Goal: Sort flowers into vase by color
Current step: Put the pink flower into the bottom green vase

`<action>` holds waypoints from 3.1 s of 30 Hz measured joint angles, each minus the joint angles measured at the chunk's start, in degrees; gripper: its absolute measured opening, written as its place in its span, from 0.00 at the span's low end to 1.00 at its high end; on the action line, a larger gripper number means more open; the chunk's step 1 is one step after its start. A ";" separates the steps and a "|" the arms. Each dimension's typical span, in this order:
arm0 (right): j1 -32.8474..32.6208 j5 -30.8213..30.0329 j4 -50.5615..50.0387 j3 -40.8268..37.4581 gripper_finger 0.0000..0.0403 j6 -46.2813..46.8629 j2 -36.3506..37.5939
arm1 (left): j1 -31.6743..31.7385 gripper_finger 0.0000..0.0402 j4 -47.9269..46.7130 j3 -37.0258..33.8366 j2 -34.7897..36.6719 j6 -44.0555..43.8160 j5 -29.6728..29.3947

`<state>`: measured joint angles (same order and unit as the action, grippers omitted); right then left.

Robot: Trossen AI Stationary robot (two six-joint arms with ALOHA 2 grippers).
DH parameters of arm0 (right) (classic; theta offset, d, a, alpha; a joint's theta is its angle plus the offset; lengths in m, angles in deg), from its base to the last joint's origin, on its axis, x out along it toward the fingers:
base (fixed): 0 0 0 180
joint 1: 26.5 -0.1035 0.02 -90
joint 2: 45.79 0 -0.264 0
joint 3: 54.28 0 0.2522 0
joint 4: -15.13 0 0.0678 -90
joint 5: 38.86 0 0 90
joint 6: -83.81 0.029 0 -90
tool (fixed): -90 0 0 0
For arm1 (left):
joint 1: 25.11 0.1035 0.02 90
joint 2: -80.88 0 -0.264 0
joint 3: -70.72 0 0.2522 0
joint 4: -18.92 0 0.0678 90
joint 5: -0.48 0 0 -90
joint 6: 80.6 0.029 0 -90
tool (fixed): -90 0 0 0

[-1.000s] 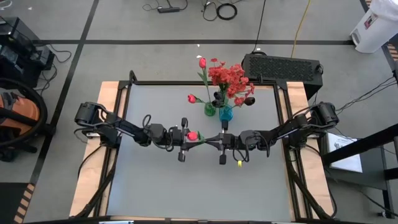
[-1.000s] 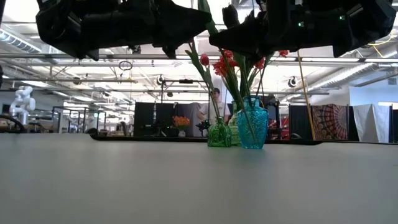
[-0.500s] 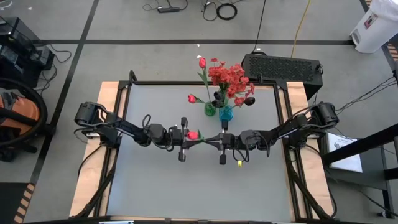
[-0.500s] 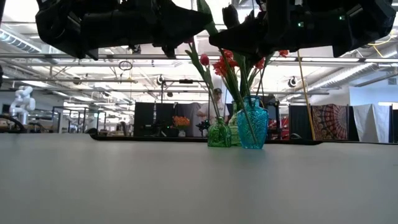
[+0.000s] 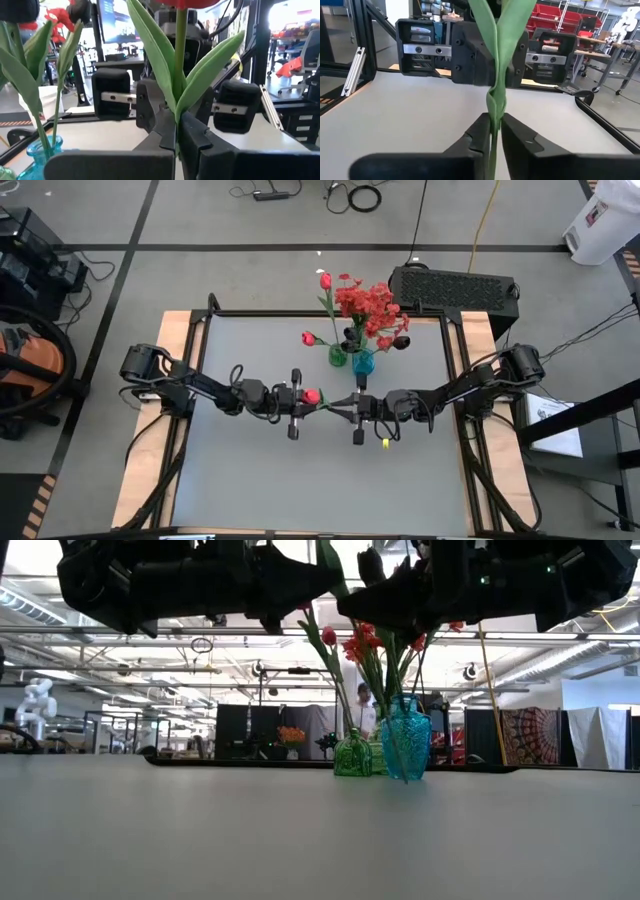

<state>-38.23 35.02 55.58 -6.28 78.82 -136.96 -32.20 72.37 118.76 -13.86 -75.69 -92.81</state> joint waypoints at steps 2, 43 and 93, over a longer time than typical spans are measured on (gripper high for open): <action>0.00 0.00 0.02 0.00 0.14 -0.14 0.00 | 0.00 0.01 -0.67 0.00 0.00 0.20 -0.02; -3.04 -0.58 -13.98 0.02 0.36 9.59 -0.02 | -2.98 0.00 -47.23 -0.11 33.67 7.17 -24.16; -18.17 -45.66 -32.01 6.97 0.21 43.48 -11.67 | 32.37 0.00 -44.92 0.53 46.35 4.39 11.45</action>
<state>-56.40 -10.65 23.57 0.69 122.30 -148.64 0.17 27.45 119.29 32.50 -71.30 -81.36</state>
